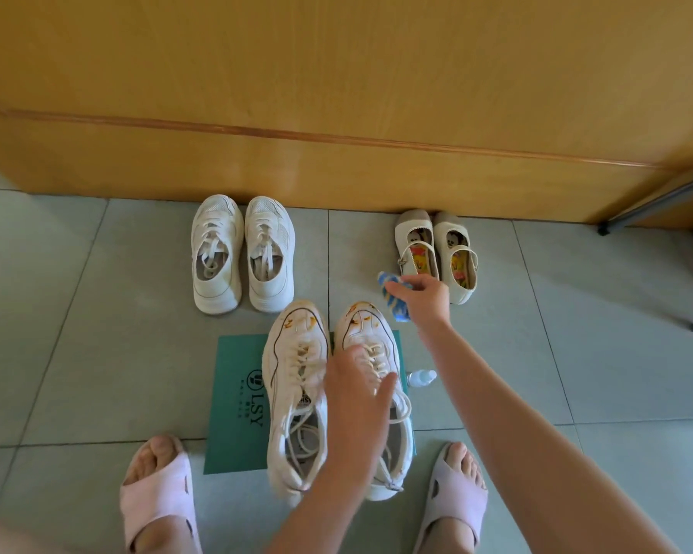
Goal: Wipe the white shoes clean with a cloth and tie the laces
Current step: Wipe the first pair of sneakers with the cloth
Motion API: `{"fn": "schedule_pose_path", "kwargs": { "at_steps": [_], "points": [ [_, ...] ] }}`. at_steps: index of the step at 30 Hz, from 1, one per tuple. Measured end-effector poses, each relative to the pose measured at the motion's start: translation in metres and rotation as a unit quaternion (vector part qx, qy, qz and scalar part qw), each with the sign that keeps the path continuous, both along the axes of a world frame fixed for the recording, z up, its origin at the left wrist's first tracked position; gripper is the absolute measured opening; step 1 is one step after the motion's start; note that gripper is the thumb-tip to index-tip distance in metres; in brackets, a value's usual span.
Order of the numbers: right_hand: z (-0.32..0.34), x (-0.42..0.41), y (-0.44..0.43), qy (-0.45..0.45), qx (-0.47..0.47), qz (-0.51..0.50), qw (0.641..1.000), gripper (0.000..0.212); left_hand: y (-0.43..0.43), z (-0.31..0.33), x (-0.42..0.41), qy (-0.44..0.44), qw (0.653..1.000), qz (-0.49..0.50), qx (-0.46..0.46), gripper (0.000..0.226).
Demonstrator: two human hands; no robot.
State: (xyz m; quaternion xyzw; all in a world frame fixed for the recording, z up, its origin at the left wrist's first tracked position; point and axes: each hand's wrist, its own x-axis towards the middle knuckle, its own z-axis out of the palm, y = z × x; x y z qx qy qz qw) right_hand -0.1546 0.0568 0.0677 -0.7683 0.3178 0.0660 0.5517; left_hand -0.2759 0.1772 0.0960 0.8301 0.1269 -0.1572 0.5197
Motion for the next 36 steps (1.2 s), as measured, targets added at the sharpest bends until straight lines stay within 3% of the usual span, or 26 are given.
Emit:
{"fn": "schedule_pose_path", "kwargs": {
  "at_steps": [3, 10, 17, 21, 25, 27, 31, 34, 36],
  "points": [
    [-0.014, -0.006, 0.012, 0.007, -0.052, 0.079, 0.995, 0.02, -0.013, -0.002, -0.018, 0.024, 0.999, 0.015, 0.039, 0.061],
    [-0.017, -0.012, 0.009, 0.0, -0.063, 0.108, 0.992, 0.015, -0.023, -0.006, -0.016, 0.045, 0.994, 0.012, 0.098, 0.076],
    [-0.018, -0.014, 0.029, -0.048, -0.097, 0.079, 0.991, 0.014, -0.017, -0.02, -0.017, 0.063, 0.991, 0.041, 0.113, 0.061],
    [-0.016, -0.016, 0.036, -0.071, -0.129, 0.127, 0.981, 0.014, -0.014, -0.021, -0.015, 0.052, 0.99, 0.026, 0.128, 0.061],
    [-0.022, -0.023, 0.045, -0.147, -0.186, 0.22, 0.946, 0.018, -0.015, -0.024, -0.014, 0.056, 0.989, 0.022, 0.138, 0.062],
    [-0.021, -0.023, 0.051, -0.131, -0.211, 0.287, 0.925, 0.016, -0.015, -0.024, -0.014, 0.053, 0.989, 0.023, 0.137, 0.06],
    [-0.022, -0.02, 0.053, -0.087, -0.327, 0.436, 0.834, 0.021, -0.014, -0.022, -0.015, 0.045, 0.987, 0.017, 0.152, 0.061],
    [-0.004, -0.012, 0.046, -0.038, -0.246, 0.491, 0.835, 0.016, -0.015, -0.02, -0.015, 0.047, 0.986, 0.015, 0.159, 0.066],
    [0.016, -0.007, 0.037, -0.022, -0.126, 0.447, 0.886, 0.012, -0.015, -0.019, -0.016, 0.052, 0.986, 0.015, 0.155, 0.066]
  ]
}}
